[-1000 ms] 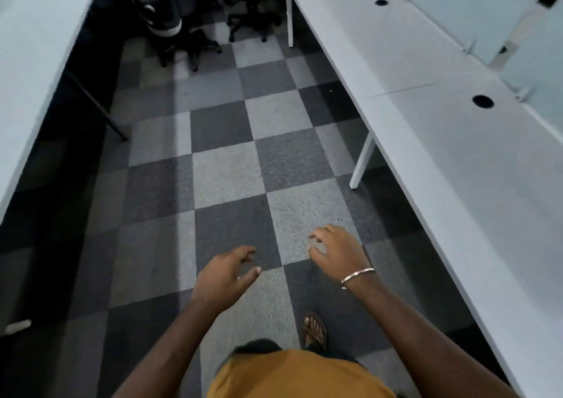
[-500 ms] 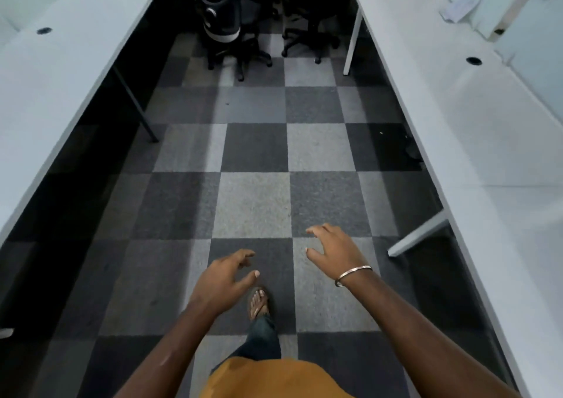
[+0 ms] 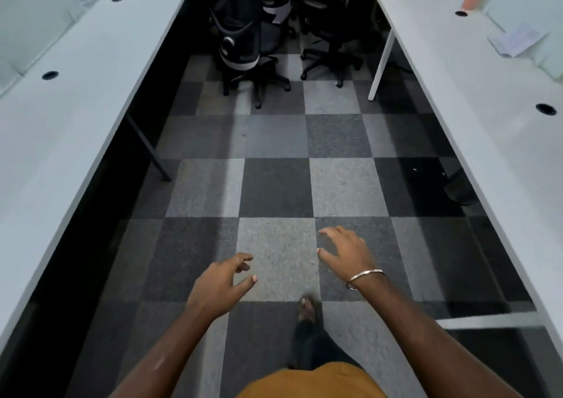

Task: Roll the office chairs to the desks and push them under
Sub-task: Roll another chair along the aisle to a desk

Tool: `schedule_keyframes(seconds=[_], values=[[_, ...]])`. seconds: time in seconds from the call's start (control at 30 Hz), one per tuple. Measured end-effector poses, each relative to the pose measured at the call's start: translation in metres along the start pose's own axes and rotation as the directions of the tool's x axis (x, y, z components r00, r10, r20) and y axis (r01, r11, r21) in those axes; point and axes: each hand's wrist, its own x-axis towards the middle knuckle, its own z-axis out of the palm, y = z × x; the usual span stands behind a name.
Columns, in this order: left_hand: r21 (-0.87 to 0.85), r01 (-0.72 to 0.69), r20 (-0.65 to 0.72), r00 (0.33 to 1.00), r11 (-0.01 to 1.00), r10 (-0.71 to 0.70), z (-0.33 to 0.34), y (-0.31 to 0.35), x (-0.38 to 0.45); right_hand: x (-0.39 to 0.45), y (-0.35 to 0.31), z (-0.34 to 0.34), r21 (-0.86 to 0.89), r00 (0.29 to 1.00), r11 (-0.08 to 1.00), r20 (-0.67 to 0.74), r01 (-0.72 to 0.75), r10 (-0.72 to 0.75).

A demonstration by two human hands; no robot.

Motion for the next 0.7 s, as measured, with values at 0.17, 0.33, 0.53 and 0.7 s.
schedule_keyframes(seconds=[0.17, 0.33, 0.53, 0.7], values=[[0.014, -0.023, 0.006, 1.0, 1.0, 0.023, -0.044, -0.002, 0.132, 0.135, -0.002, -0.023, 0.022, 1.0, 1.0, -0.013, 0.017, -0.016], [0.054, -0.028, 0.016, 1.0, 0.998, 0.027, -0.1, -0.003, 0.258, 0.269, -0.01, -0.058, 0.012, 1.0, 1.0, 0.022, 0.006, -0.006], [-0.011, -0.001, -0.031, 1.0, 1.0, 0.001, -0.169, -0.026, 0.391, 0.427, -0.048, -0.093, -0.021, 0.998, 0.999, 0.048, 0.047, -0.045], [-0.019, -0.005, -0.044, 0.999, 1.0, 0.004, -0.219, -0.073, 0.505, 0.56, -0.089, -0.094, 0.008, 0.997, 0.999, 0.056, 0.047, -0.048]])
